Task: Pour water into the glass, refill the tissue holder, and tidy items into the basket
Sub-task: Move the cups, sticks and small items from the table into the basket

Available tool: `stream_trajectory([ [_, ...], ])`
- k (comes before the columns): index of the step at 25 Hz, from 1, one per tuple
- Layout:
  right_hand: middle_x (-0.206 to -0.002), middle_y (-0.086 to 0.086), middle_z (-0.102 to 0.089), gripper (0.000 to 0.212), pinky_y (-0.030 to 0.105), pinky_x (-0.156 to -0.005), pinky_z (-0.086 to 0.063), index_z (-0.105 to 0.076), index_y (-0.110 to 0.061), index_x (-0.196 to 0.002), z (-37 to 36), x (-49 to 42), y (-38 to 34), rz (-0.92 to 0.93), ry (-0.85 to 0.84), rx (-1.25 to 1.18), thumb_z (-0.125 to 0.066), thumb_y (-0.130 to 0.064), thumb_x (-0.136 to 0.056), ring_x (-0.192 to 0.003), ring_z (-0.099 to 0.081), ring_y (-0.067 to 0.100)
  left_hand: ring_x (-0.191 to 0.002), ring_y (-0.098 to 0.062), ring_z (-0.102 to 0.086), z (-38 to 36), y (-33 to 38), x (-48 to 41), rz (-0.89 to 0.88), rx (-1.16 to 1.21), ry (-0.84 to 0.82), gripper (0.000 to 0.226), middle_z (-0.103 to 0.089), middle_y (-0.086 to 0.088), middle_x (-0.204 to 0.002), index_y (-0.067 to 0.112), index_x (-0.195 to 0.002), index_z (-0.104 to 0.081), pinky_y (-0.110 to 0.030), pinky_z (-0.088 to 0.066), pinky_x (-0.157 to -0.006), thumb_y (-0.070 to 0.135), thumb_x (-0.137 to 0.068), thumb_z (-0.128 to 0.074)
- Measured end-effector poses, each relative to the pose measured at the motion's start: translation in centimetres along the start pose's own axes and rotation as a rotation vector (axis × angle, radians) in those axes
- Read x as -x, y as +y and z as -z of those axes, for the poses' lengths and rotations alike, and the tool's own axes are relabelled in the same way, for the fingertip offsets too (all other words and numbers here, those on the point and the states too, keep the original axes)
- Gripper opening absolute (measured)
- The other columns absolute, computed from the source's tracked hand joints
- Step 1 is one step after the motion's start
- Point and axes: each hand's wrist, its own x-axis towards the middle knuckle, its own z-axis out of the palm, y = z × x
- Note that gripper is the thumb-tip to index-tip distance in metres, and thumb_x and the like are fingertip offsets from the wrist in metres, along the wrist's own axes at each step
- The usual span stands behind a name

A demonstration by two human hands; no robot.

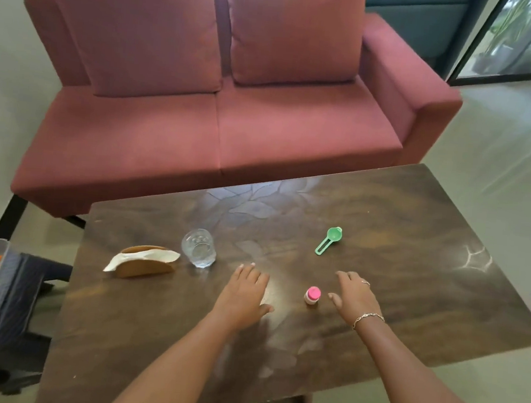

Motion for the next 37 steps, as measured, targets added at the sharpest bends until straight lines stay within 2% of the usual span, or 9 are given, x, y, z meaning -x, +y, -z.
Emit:
stream_trajectory([
  [4,-0.125,0.013,-0.051,0.039,0.035,-0.095,-0.038,-0.05,-0.009,-0.121,0.3,-5.8,3.1,-0.16,-0.092,-0.152,-0.055,-0.031,-0.089,-0.116,-0.048,0.032,-0.123,-0.024,-0.043,-1.0,3.1,-5.4,-0.031,0.022,-0.096,0.059,-0.05,-0.006,-0.128,0.013,-0.132,-0.04,-0.032,-0.026,-0.106,0.044,-0.085,-0.056],
  [8,-0.108,0.011,-0.063,0.028,0.031,-0.087,-0.042,-0.062,-0.008,-0.106,-0.4,-12.8,5.4,-0.361,-0.173,-0.505,-0.063,-0.026,-0.084,-0.104,-0.057,0.028,-0.088,-0.02,-0.063,-3.5,5.8,-11.0,-0.064,0.05,-0.204,0.061,-0.062,0.0,-0.094,0.018,-0.102,-0.062,-0.023,-0.047,-0.074,0.052,-0.055,-0.079],
  [11,-0.083,0.009,-0.063,0.012,0.036,-0.08,-0.047,-0.063,-0.016,-0.069,-2.1,-16.4,5.6,-0.487,-0.214,-0.757,-0.069,-0.023,-0.078,-0.078,-0.055,0.024,-0.119,-0.027,-0.042,-5.4,7.0,-12.4,-0.071,0.052,-0.33,0.056,-0.044,-0.01,-0.128,0.018,-0.133,-0.04,-0.036,-0.037,-0.09,0.03,-0.082,-0.062],
  [15,-0.072,0.008,-0.06,0.026,0.035,-0.073,-0.044,-0.056,-0.018,-0.052,-6.0,-21.1,6.6,-0.63,-0.238,-0.884,-0.074,-0.024,-0.07,-0.072,-0.051,0.025,-0.123,-0.03,-0.035,-7.8,6.9,-14.1,-0.15,0.006,-0.349,0.046,-0.035,-0.012,-0.138,0.018,-0.134,-0.037,-0.04,-0.037,-0.091,0.02,-0.09,-0.05],
  [20,-0.071,0.01,-0.058,0.03,0.035,-0.066,-0.042,-0.055,-0.018,-0.055,-8.9,-24.7,6.0,-0.722,-0.205,-0.89,-0.081,-0.034,-0.056,-0.068,-0.049,0.024,-0.11,-0.033,-0.048,-9.6,7.0,-15.1,-0.321,-0.118,-0.381,0.032,-0.046,-0.016,-0.125,0.012,-0.119,-0.053,-0.038,-0.044,-0.081,0.007,-0.087,-0.047],
  [24,-0.077,0.013,-0.065,0.046,0.039,-0.069,-0.052,-0.066,-0.007,-0.081,-9.3,-25.4,4.5,-0.774,-0.168,-0.853,-0.084,-0.038,-0.051,-0.065,-0.053,0.024,-0.065,-0.022,-0.061,-11.0,6.3,-14.7,-0.419,-0.139,-0.378,0.018,-0.062,-0.006,-0.081,0.015,-0.078,-0.067,-0.022,-0.046,-0.044,0.013,-0.062,-0.073],
  [29,-0.089,0.016,-0.071,0.039,0.045,-0.076,-0.057,-0.066,-0.006,-0.085,-9.8,-26.0,3.9,-0.815,-0.154,-0.767,-0.085,-0.024,-0.056,-0.077,-0.067,0.03,-0.101,-0.031,-0.049,-10.7,6.7,-14.2,-0.15,-0.024,-0.386,0.04,-0.046,-0.015,-0.117,0.005,-0.122,-0.039,-0.035,-0.039,-0.062,-0.006,-0.084,-0.045],
  [34,-0.083,0.015,-0.07,0.032,0.047,-0.076,-0.057,-0.057,-0.011,-0.065,-10.8,-26.0,3.8,-0.783,-0.147,-0.772,-0.086,-0.021,-0.054,-0.077,-0.068,0.032,-0.055,-0.012,-0.057,-9.5,5.1,-11.5,-0.044,0.049,-0.219,0.048,-0.059,0.003,-0.068,0.018,-0.076,-0.062,-0.02,-0.034,-0.033,0.01,-0.032,-0.08],
  [37,-0.075,0.015,-0.066,0.03,0.044,-0.069,-0.058,-0.065,-0.005,-0.076,-10.0,-25.5,3.7,-0.753,-0.168,-0.784,-0.084,-0.015,-0.056,-0.063,-0.061,0.026,-0.047,-0.011,-0.054,-9.6,3.9,-10.0,0.057,0.092,-0.118,0.043,-0.056,0.005,-0.061,0.019,-0.068,-0.06,-0.017,-0.03,-0.029,0.007,-0.031,-0.078],
])
